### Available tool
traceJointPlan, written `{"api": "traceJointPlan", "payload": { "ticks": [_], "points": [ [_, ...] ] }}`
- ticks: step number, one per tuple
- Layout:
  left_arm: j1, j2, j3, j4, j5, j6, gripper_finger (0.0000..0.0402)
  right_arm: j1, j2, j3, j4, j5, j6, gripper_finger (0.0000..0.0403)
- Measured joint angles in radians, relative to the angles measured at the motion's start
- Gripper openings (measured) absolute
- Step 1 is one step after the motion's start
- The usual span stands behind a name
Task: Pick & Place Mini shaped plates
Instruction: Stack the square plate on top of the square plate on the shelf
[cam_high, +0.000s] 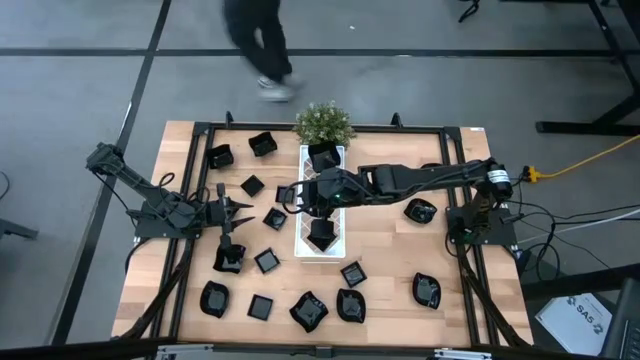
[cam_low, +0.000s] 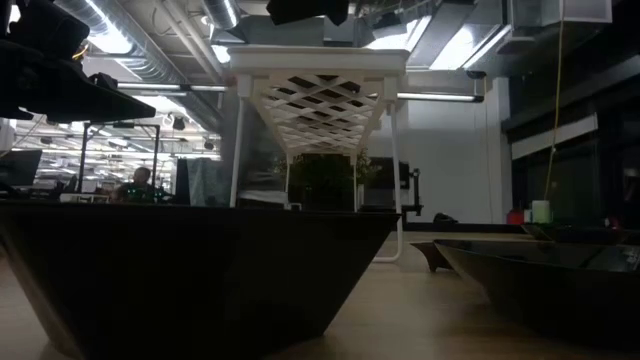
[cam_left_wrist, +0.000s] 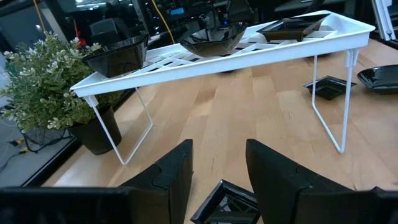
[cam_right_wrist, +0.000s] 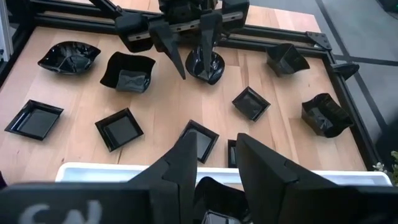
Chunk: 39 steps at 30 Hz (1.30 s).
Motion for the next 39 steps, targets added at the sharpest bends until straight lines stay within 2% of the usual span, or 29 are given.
{"api": "traceJointPlan", "payload": {
  "ticks": [12, 26, 34, 39],
  "points": [
    [0.0, 0.0, 0.0, 0.0, 0.0, 0.0, 0.0143, 0.014, 0.0, 0.0, -0.001, 0.001, 0.0, 0.0113],
    [0.0, 0.0, 0.0, 0.0, 0.0, 0.0, 0.0143, 0.119, -0.001, 0.0, -0.004, 0.001, 0.0, 0.0113],
    [0.0, 0.0, 0.0, 0.0, 0.0, 0.0, 0.0143, 0.246, -0.001, 0.001, -0.259, -0.003, 0.0, 0.0113],
    [0.0, 0.0, 0.0, 0.0, 0.0, 0.0, 0.0143, 0.302, -0.001, 0.001, -0.297, -0.002, 0.0, 0.0113]
  ]
}}
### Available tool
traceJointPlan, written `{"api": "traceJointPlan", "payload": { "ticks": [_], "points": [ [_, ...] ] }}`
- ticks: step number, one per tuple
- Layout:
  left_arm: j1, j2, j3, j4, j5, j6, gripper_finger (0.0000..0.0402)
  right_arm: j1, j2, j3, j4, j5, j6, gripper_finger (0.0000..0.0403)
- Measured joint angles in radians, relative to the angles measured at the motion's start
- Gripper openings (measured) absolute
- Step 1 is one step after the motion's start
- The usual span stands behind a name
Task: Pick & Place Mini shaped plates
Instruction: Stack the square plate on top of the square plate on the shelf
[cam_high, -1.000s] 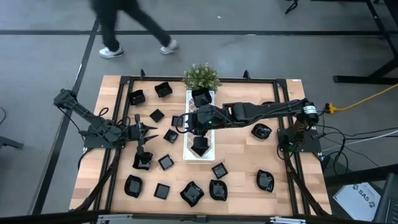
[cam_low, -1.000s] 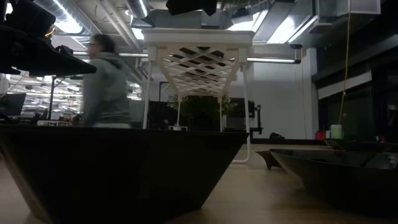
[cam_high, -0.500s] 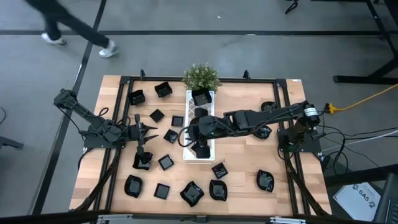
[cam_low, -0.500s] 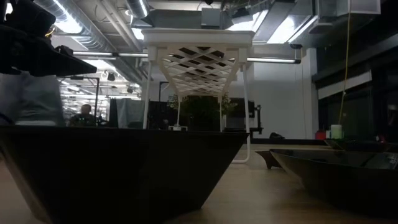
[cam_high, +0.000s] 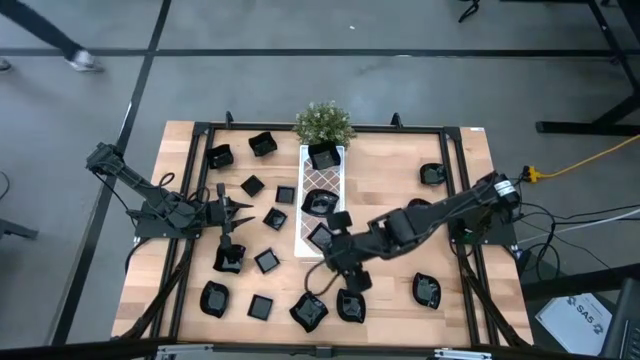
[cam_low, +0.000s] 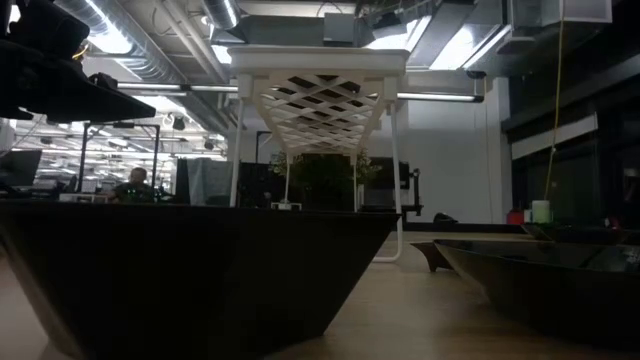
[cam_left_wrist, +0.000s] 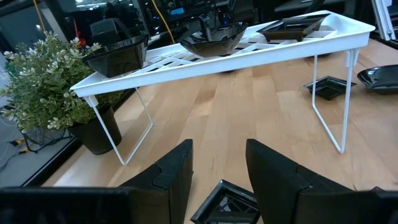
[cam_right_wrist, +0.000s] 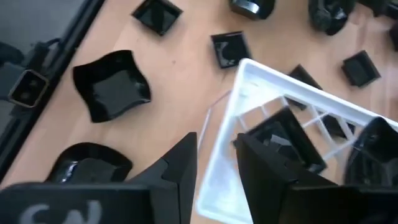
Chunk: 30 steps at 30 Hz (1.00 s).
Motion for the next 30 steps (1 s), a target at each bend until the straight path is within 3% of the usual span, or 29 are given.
{"api": "traceJointPlan", "payload": {
  "ticks": [22, 30],
  "points": [
    [0.0, 0.0, 0.0, 0.0, 0.0, 0.0, 0.0143, 0.168, 0.23, 0.0, -0.028, 0.004, 0.0, 0.0113],
    [0.0, 0.0, 0.0, 0.0, 0.0, 0.0, 0.0143, 0.197, 0.324, -0.001, 0.139, 0.0, 0.0, 0.0113]
  ]
}}
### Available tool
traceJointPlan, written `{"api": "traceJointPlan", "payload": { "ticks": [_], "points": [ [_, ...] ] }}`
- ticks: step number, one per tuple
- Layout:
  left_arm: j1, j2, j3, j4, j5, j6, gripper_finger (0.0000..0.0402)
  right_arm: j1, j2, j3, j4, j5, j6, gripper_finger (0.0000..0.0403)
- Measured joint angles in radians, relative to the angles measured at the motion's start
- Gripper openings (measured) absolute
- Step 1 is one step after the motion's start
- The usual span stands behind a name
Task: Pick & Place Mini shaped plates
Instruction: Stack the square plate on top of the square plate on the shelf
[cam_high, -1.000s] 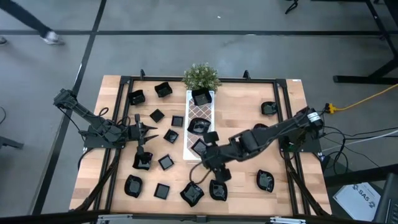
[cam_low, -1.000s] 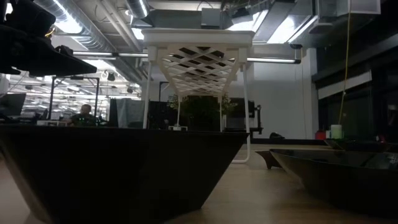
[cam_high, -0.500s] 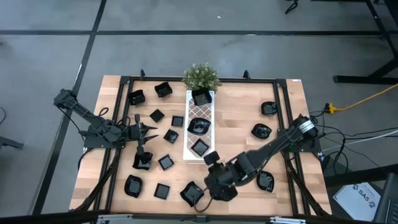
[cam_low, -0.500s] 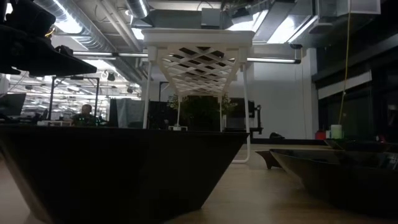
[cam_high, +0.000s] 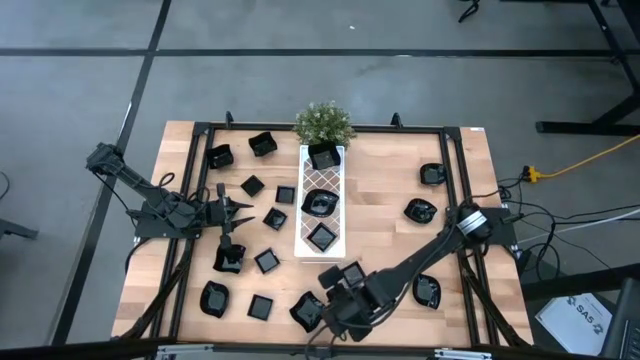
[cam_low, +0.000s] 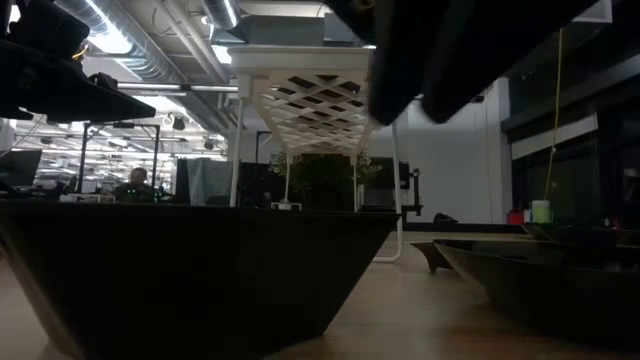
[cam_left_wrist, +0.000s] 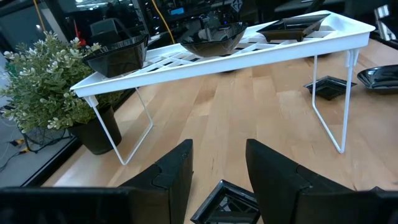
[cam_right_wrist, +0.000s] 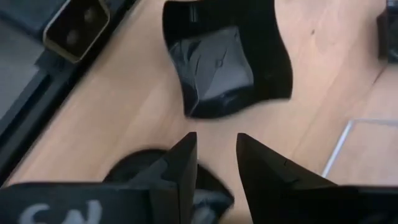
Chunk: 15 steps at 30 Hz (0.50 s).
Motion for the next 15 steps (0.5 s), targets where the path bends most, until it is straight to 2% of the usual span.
{"api": "traceJointPlan", "payload": {
  "ticks": [15],
  "points": [
    [0.0, 0.0, 0.0, 0.0, 0.0, 0.0, 0.0143, 0.043, -0.002, 0.087, -0.126, 0.002, 0.0, 0.0113]
  ]
}}
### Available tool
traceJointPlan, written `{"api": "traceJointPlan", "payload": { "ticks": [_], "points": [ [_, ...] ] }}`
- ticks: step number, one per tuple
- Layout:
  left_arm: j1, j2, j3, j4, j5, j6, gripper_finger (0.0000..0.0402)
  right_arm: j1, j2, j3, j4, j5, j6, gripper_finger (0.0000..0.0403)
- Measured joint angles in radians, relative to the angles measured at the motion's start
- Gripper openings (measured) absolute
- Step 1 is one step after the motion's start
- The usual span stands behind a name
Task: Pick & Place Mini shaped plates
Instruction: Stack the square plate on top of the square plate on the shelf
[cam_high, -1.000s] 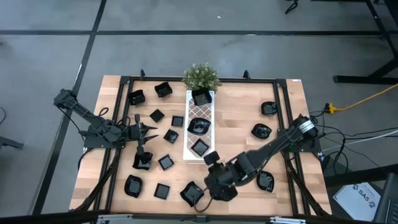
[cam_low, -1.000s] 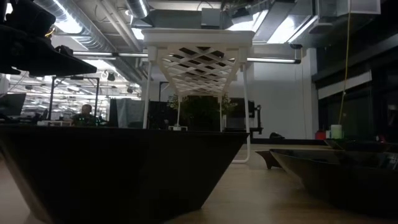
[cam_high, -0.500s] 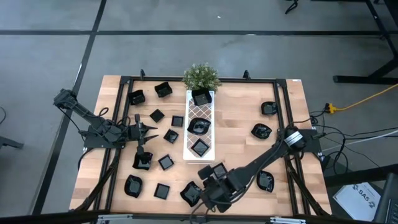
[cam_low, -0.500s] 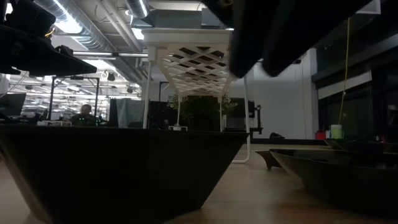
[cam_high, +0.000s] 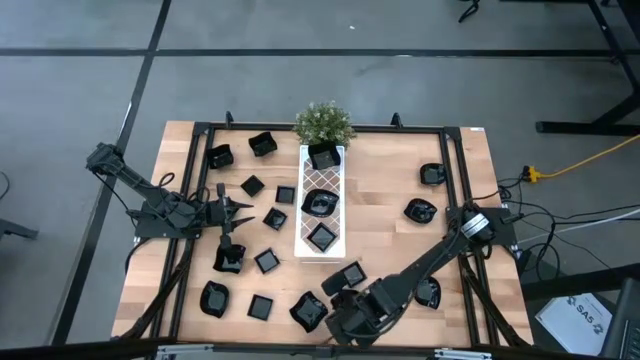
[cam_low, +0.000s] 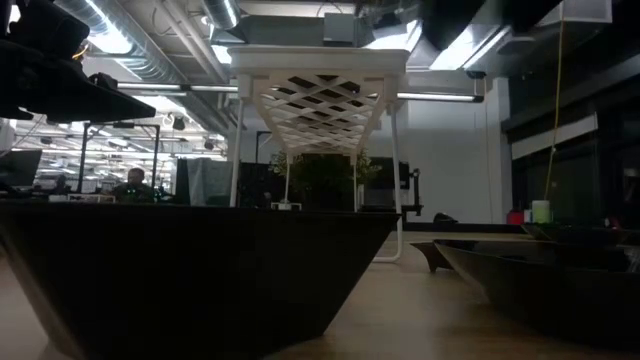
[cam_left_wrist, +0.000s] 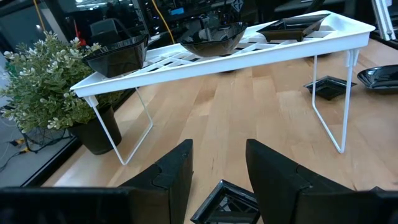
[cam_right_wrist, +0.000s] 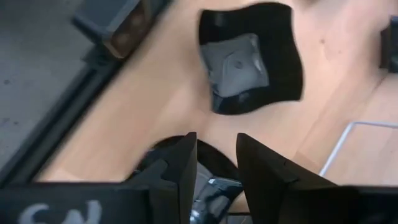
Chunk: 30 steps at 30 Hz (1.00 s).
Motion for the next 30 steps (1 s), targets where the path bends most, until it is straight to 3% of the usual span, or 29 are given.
{"api": "traceJointPlan", "payload": {
  "ticks": [8, 11, 17, 23, 27, 30],
  "points": [
    [0.0, 0.0, 0.0, 0.0, 0.0, 0.0, 0.0143, 0.065, 0.0, 0.0, 0.021, -0.004, -0.002, 0.0113],
    [0.0, 0.0, 0.0, 0.0, 0.0, 0.0, 0.0143, 0.068, 0.0, 0.0, 0.05, -0.036, 0.069, 0.0113],
    [0.0, 0.0, 0.0, 0.0, 0.0, 0.0, 0.0143, 0.064, 0.0, 0.0, 0.061, -0.254, 0.36, 0.0113],
    [0.0, 0.0, 0.0, 0.0, 0.0, 0.0, 0.0143, 0.028, 0.0, 0.0, 0.064, -0.469, 0.368, 0.0113],
    [0.0, 0.0, 0.0, 0.0, 0.0, 0.0, 0.0143, -0.012, 0.0, 0.0, 0.037, -0.469, 0.3, 0.0113],
    [0.0, 0.0, 0.0, 0.0, 0.0, 0.0, 0.0143, -0.043, -0.013, -0.001, -0.045, -0.379, 0.236, 0.0113]
  ]
}}
